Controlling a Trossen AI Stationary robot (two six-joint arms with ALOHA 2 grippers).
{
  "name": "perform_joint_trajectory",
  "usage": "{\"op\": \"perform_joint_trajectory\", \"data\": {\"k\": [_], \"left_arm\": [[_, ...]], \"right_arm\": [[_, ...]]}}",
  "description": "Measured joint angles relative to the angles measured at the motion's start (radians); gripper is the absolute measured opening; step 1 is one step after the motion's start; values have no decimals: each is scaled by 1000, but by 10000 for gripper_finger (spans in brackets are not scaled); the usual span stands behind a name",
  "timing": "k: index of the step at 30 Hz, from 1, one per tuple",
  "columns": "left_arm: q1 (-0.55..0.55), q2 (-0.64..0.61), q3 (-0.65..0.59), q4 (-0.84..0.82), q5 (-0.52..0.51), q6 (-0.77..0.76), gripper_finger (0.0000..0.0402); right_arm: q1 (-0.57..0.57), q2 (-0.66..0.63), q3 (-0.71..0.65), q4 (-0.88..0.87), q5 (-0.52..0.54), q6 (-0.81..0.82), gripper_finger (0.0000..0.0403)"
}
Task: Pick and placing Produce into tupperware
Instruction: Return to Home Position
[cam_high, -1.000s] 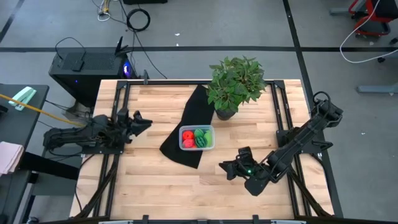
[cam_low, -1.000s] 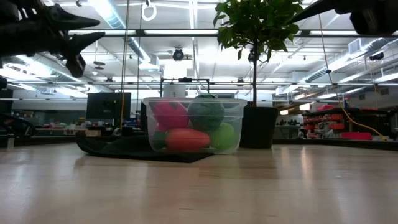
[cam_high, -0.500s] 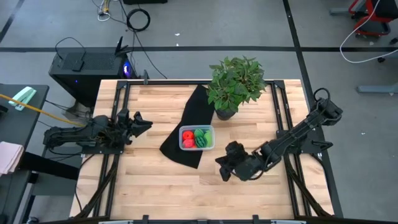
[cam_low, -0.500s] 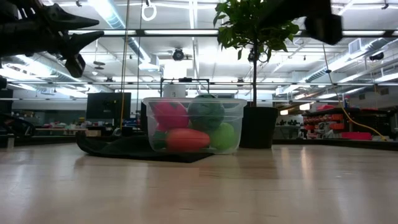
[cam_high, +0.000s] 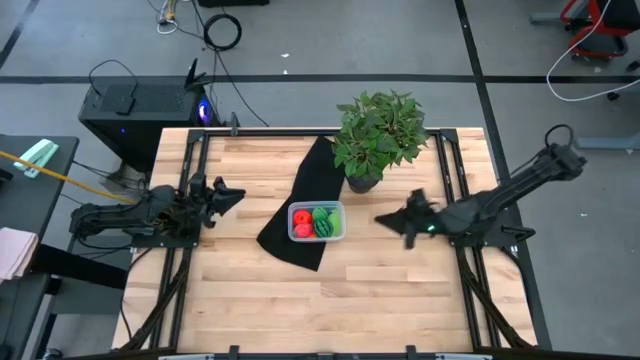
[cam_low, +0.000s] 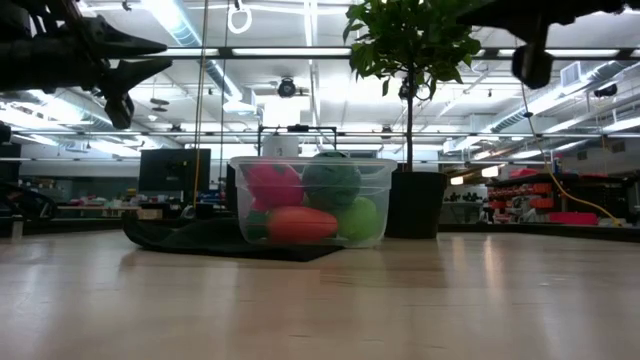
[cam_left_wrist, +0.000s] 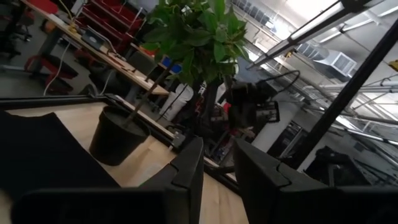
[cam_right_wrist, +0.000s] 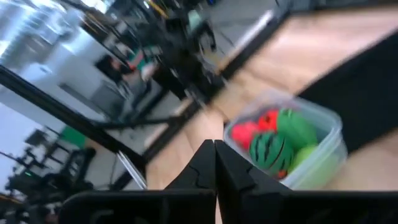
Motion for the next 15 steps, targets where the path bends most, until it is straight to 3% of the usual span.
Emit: {"op": "perform_joint_trajectory", "data": {"k": [8, 15], "left_arm": [[0, 0, 0, -4, -30, 0, 91], [0, 0, 0, -32, -38, 0, 83]], "right_arm": [[-35, -315, -88, 1, -6, -221, 0], [-105, -480, -124, 3, -130, -332, 0]]}}
